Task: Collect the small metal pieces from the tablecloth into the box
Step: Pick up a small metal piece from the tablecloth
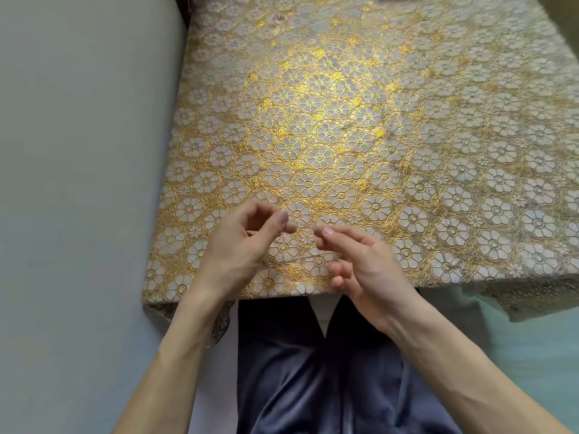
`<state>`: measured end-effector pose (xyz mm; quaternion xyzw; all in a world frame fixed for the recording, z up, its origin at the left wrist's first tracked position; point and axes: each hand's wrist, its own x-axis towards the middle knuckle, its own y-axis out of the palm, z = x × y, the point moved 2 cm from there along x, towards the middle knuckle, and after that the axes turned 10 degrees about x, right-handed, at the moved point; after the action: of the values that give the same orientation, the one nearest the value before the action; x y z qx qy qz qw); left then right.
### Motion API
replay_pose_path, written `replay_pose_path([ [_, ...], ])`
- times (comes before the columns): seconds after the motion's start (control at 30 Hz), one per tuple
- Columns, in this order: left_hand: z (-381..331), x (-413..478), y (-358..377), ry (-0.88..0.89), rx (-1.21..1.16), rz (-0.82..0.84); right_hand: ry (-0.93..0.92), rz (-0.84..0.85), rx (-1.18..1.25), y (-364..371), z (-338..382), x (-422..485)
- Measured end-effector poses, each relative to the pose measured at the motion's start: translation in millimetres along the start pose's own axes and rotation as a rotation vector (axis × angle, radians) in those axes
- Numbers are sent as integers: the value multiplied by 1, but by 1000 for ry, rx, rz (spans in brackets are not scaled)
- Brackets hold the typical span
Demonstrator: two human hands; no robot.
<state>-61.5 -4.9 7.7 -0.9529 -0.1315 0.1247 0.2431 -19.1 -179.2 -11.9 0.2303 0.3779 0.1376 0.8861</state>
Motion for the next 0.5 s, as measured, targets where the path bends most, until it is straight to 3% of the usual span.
replay_pose_path([
  [0.27,-3,12,-3,-14,-40,104,-30,43,-88,1,3,4],
  [0.43,1,19,2,8,476,97,-83,39,-154,2,5,9],
  [0.5,2,20,6,66,578,60,-112,25,-200,2,6,12],
])
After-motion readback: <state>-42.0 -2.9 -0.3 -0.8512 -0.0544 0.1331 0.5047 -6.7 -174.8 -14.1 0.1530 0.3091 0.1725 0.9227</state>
